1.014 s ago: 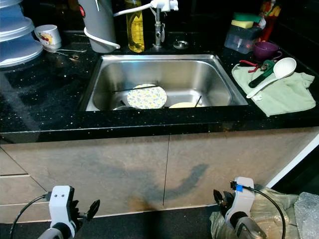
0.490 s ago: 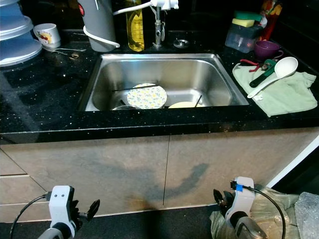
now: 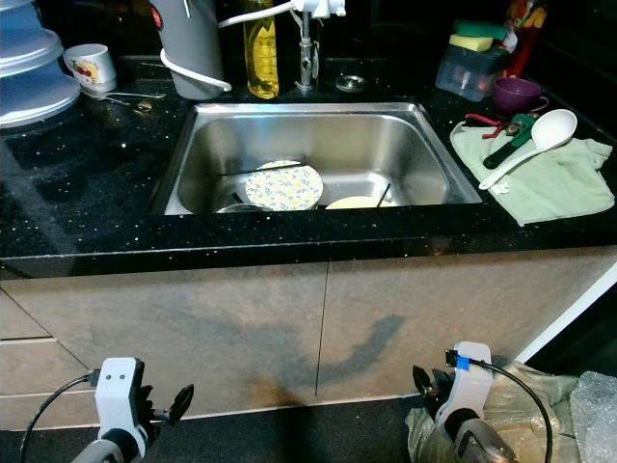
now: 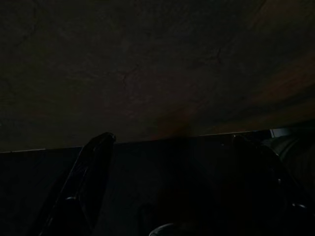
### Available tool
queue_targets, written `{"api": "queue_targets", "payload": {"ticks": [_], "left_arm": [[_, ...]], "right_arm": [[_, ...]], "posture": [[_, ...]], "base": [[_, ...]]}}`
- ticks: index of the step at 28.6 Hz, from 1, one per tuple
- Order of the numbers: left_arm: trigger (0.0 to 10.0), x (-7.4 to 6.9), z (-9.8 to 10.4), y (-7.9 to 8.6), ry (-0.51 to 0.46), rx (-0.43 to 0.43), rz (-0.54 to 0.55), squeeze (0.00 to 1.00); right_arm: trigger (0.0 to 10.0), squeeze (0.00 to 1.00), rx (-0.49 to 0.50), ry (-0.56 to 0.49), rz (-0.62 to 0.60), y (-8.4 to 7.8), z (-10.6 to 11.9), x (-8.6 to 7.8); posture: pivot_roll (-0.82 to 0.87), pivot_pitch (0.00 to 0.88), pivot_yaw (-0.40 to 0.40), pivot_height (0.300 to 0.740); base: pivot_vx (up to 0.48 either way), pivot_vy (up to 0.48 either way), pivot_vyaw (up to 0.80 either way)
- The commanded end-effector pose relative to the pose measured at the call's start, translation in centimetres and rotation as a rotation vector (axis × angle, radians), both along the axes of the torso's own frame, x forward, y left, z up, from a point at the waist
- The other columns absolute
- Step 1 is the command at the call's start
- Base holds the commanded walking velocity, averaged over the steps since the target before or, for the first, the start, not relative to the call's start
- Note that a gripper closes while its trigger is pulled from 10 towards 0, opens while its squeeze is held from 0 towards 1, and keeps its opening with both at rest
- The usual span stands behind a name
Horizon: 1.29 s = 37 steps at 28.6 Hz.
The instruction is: Kitchen organization
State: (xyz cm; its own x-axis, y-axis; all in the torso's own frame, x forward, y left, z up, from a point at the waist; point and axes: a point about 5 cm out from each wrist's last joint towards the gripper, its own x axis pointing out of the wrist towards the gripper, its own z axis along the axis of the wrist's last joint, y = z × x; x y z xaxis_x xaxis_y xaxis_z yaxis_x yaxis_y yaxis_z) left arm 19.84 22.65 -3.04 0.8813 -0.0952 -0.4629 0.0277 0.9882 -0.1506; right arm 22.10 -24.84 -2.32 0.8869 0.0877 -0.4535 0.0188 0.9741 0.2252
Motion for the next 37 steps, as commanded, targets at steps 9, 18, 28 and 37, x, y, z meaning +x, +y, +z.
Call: {"api": "queue_targets", "payload": {"ticks": [9,18,28,37], "left_arm": [[10.0,-0.19,-0.15,0.05,0.007,0.005,-0.003,0.0],[10.0,-0.36,-0.31,0.06,0.012,0.005,-0.004,0.0],[10.0,-0.46,-0.38,0.05,0.014,0.004,-0.002,0.0],[10.0,-0.34,-0.36,0.11,0.012,0.004,0.001,0.0]], "right_arm": [[10.0,0.0,-0.007,0.005,0.001,-0.23,0.04,-0.03],[10.0,0.0,-0.007,0.009,0.005,-0.19,-0.07,-0.19],[10.0,0.0,-0.007,0.011,0.006,-0.21,-0.12,-0.28],[10.0,0.0,-0.007,0.008,0.006,-0.2,-0.04,-0.14]], "posture": [[0.03,0.068,-0.046,0.74],[0.03,0.056,-0.045,0.74],[0.03,0.053,-0.045,0.74],[0.03,0.059,-0.045,0.74]], "base": [[0.0,0.0,0.0],[0.0,0.0,0.0],[0.0,0.0,0.0],[0.0,0.0,0.0]]}}
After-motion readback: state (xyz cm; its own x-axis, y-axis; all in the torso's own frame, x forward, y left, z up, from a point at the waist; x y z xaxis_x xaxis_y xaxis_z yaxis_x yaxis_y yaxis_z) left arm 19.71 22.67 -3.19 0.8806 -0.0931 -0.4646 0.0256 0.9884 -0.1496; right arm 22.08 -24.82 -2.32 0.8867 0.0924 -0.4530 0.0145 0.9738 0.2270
